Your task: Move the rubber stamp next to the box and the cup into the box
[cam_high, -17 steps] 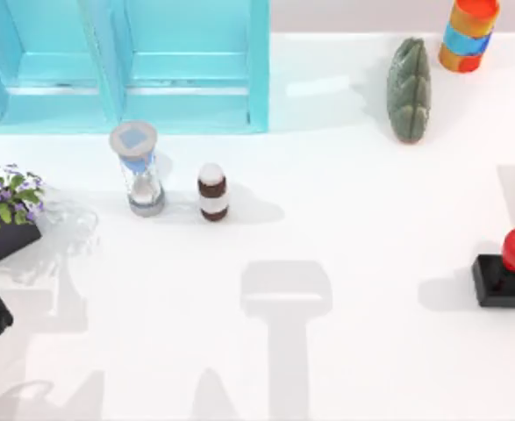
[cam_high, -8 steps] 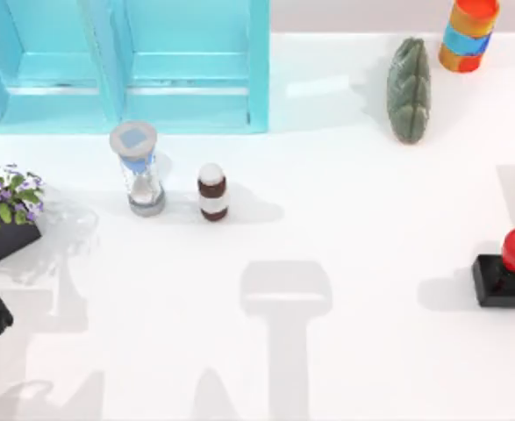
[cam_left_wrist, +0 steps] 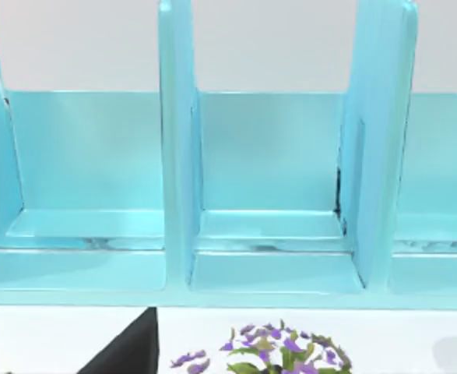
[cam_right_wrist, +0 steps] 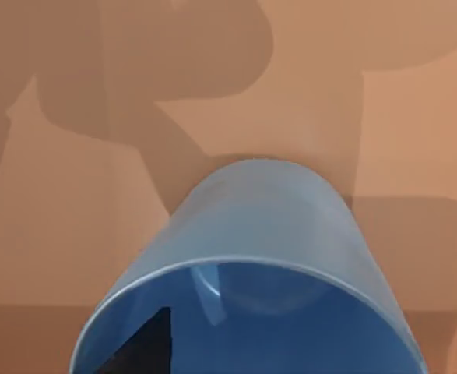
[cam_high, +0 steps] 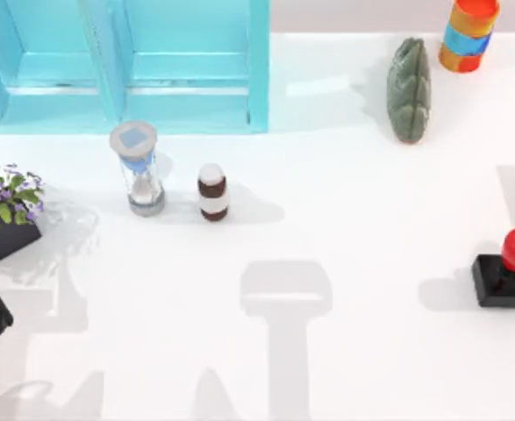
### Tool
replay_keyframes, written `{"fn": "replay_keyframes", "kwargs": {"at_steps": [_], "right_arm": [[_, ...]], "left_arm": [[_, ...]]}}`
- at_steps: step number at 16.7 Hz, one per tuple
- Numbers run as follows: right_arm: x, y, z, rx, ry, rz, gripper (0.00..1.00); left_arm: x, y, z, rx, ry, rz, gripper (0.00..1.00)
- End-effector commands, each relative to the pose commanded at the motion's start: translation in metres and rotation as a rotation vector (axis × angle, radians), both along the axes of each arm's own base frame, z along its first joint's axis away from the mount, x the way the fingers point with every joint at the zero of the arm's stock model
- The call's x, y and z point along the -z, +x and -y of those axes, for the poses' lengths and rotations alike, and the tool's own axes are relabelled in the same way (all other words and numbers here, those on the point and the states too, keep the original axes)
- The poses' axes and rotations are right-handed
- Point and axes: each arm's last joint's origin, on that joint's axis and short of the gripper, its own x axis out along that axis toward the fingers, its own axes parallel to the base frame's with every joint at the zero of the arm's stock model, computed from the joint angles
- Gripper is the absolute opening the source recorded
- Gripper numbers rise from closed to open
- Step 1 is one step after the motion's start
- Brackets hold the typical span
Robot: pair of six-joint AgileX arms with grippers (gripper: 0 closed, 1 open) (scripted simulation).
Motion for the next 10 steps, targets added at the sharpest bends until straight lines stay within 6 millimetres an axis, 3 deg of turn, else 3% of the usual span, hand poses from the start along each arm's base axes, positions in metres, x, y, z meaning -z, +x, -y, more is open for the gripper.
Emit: {"fn": "replay_keyframes", "kwargs": {"at_steps": [5, 10], "right_arm": [[-0.007, 0.01, -0.004, -0.063, -0.001, 0.019, 1.0], [-0.057, 0.042, -0.011, -0.191, -0.1, 0.165, 1.0]], "left_arm": [[0.0, 0.0, 0.0, 0.0, 0.0, 0.0, 1.0], [0.0, 0.0, 0.0, 0.0, 0.0, 0.0, 1.0]]}}
